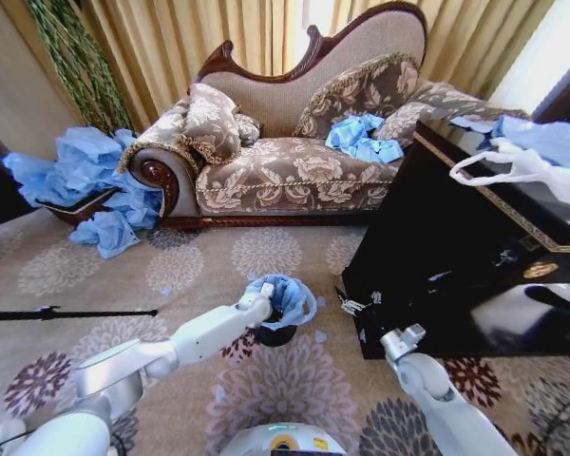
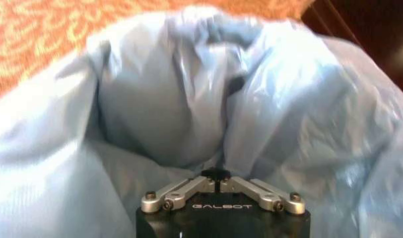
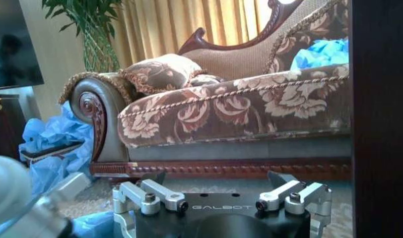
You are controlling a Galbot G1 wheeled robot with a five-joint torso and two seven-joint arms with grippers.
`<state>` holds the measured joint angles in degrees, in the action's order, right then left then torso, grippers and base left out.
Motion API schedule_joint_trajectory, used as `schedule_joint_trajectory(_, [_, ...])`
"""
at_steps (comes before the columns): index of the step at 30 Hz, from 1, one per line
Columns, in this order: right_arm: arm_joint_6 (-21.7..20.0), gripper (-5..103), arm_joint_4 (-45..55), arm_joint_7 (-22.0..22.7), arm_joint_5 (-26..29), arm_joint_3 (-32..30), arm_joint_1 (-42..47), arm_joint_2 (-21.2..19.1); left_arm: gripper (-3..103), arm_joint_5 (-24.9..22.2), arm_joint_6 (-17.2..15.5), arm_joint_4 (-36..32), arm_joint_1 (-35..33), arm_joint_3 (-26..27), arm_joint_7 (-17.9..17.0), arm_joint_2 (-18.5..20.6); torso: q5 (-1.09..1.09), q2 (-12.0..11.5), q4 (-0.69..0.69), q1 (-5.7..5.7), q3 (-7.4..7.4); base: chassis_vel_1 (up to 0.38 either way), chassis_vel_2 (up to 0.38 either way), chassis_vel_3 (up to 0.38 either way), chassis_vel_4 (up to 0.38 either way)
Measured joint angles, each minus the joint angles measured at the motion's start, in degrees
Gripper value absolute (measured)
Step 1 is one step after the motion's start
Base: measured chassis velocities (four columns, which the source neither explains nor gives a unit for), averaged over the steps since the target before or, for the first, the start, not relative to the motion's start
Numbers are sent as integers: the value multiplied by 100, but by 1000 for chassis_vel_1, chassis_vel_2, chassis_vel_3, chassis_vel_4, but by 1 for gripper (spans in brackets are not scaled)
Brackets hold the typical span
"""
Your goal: Place a garbage bag over the trash bin.
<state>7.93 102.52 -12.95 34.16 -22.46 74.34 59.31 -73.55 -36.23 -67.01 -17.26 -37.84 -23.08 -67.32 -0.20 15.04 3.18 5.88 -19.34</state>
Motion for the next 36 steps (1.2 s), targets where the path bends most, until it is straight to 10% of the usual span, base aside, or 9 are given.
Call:
schedule_joint_trajectory(13, [1, 100, 3, 14, -37, -11, 84, 53, 0, 516, 255, 1641, 326, -318, 421, -777, 0, 0, -1, 0, 0, 0, 0, 0, 0])
schedule_joint_trajectory(22, [3, 100, -12, 58, -5, -77, 109, 20, 0, -334, -137, 785, 62, -530, -24, -421, 0, 0, -1, 0, 0, 0, 0, 0, 0])
schedule_joint_trajectory(36, [3, 100, -24, 59, -9, -21, 117, 22, 0, 316, 190, 1531, 451, -331, 313, -711, 0, 0, -1, 0, 0, 0, 0, 0, 0])
